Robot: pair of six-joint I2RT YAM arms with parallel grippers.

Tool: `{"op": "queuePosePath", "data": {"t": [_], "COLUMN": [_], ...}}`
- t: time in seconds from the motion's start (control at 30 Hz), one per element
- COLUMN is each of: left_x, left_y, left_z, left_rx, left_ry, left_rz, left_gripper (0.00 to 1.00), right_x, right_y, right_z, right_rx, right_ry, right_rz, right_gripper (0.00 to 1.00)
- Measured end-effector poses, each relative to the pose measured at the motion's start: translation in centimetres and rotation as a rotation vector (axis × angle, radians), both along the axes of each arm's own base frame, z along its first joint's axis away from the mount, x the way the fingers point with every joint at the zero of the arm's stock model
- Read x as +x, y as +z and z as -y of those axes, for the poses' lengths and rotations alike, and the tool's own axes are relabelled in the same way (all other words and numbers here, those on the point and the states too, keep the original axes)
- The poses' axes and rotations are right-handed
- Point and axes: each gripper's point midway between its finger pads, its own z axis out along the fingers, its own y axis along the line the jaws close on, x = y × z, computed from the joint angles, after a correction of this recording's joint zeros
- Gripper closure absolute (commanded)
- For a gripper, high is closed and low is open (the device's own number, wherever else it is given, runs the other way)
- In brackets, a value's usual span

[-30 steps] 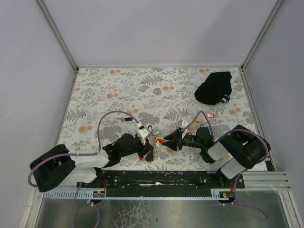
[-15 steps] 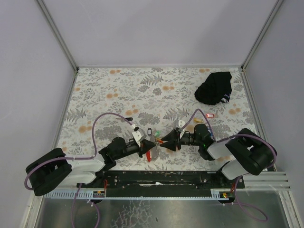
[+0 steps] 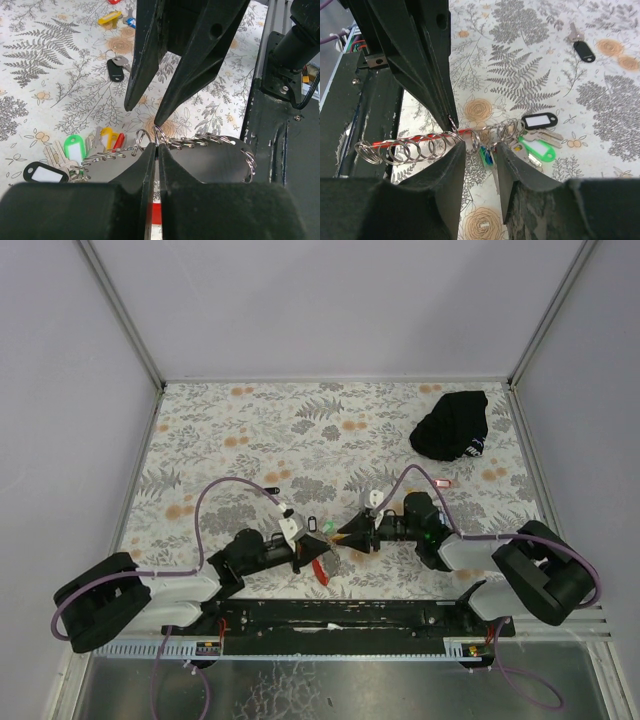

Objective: Put the keys on the keyring

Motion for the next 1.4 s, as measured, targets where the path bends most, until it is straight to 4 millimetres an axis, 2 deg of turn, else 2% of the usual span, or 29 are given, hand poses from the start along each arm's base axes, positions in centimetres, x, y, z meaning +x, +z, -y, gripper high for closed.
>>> {"op": "queuePosePath", "data": {"t": [0.23, 0.37, 0.5, 0.73, 0.8, 0.9, 1.03, 1.23, 1.4], "left_x": [0.0, 0.2, -0.1, 0.3, 0.5, 0.6, 0.6, 0.6, 0.6], "left_y": [-1.6, -2.8, -3.6, -3.3, -3.0, -2.2, -1.2, -1.5, -2.2], "left_z": [0.0, 0.0, -0.1, -0.1, -0.1, -0.1, -0.1, -0.1, -0.1], "left_rx": [0.038, 0.056, 0.06, 0.044, 0.036, 0.016, -0.011, -0.005, 0.002], "left_ry": [-0.001, 0.017, 0.022, 0.044, 0.051, 0.055, 0.054, 0.053, 0.053], "left_rz": [-0.036, -0.064, -0.087, -0.083, -0.075, -0.06, -0.038, -0.038, -0.044], "left_gripper": [1.0, 1.0, 1.0, 1.0, 1.0, 1.0, 1.0, 1.0, 1.0], "right_x": [-1.0, -2.8, -4.2, -6.7, -7.1, -6.8, -5.7, -3.1, -0.7], "right_y": [-1.7, -2.9, -4.8, -6.1, -6.4, -5.9, -4.2, -2.8, -1.7], "right_z": [-0.7, -1.3, -0.7, -1.4, -1.1, -0.7, -0.5, 0.2, 1.9], "right_rx": [-0.03, -0.036, -0.06, -0.098, -0.108, -0.106, -0.08, -0.129, -0.19], "right_ry": [0.02, 0.023, -0.008, 0.02, 0.012, -0.026, -0.081, -0.233, -0.437], "right_rz": [-0.048, -0.078, -0.133, -0.168, -0.172, -0.16, -0.114, -0.103, -0.155], "right_gripper": [0.64, 0.68, 0.71, 0.71, 0.68, 0.66, 0.64, 0.58, 0.53]}}
